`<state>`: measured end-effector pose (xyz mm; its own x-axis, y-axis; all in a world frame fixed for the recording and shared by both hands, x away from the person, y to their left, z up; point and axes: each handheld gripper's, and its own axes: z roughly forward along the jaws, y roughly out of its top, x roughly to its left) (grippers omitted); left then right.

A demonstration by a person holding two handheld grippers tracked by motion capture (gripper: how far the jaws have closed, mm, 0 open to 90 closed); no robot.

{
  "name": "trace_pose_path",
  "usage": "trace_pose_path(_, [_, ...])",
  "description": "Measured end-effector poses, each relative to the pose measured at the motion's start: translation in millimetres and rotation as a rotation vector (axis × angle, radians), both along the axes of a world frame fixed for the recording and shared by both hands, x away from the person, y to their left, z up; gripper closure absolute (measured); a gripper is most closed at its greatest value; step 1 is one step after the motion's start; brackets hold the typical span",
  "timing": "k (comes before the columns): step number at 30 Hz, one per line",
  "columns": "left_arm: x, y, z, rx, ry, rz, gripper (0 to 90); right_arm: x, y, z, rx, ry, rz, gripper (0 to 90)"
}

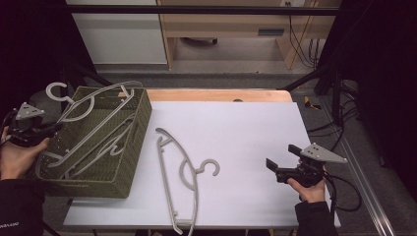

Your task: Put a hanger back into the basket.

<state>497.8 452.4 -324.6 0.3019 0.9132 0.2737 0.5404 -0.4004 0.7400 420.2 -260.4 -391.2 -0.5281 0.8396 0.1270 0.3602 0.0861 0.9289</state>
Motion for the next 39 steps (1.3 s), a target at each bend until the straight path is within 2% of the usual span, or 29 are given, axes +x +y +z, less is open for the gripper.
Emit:
trace_pose_path(3, [-0.2, -2.2, 1.5, 0.044, 0.001, 0.005, 81.5, 0.0, 0.0, 0.0, 0.001, -0.002, 0.001, 1.7])
trace_pose_path(6, [-0.1, -1.8, -0.5, 0.054, -0.004, 0.003, 81.5, 0.0, -0.2, 0.0, -0.001, 0.000, 0.003, 1.7])
trace_pose_path(12, [1.2, 0.2, -5.6, 0.058, -0.005, 0.014, 81.4, 0.1, 0.2, -0.4, -0.004, 0.000, -0.001, 1.7])
trace_pose_path(16, [1.8, 0.8, -5.5, 0.059, 0.000, 0.012, 81.3, 0.3, 0.5, -0.6, -0.006, 0.002, -0.001, 1.7])
trace_pose_path(19, [1.9, 0.0, -4.8, 0.044, 0.003, -0.004, 81.4, 0.3, 0.2, -0.7, -0.006, 0.002, -0.002, 1.7])
trace_pose_path(21, [1.9, -2.9, -5.4, 0.057, 0.004, 0.002, 81.4, 0.4, 0.4, -0.7, -0.005, 0.002, -0.002, 1.7])
trace_pose_path(24, [1.2, -1.6, -5.6, 0.050, -0.001, 0.001, 81.3, 0.3, 0.6, -0.7, -0.005, 0.002, -0.001, 1.7])
trace_pose_path(28, [1.6, -3.2, -5.8, 0.074, -0.005, 0.004, 81.4, 0.4, 0.8, -0.8, -0.007, 0.004, 0.000, 1.7])
trace_pose_path(32, [0.9, 0.1, -5.1, 0.131, -0.005, 0.014, 81.4, 0.6, 1.0, -1.2, -0.008, 0.005, 0.000, 1.7])
trace_pose_path(36, [1.0, 1.6, -10.7, 0.130, -0.019, 0.016, 81.3, 0.9, 0.9, -1.7, -0.009, 0.006, 0.002, 1.7])
trace_pose_path(39, [3.4, -6.0, -17.5, 0.195, -0.008, 0.005, 81.0, 1.0, 1.2, -1.7, -0.006, 0.006, 0.003, 1.7])
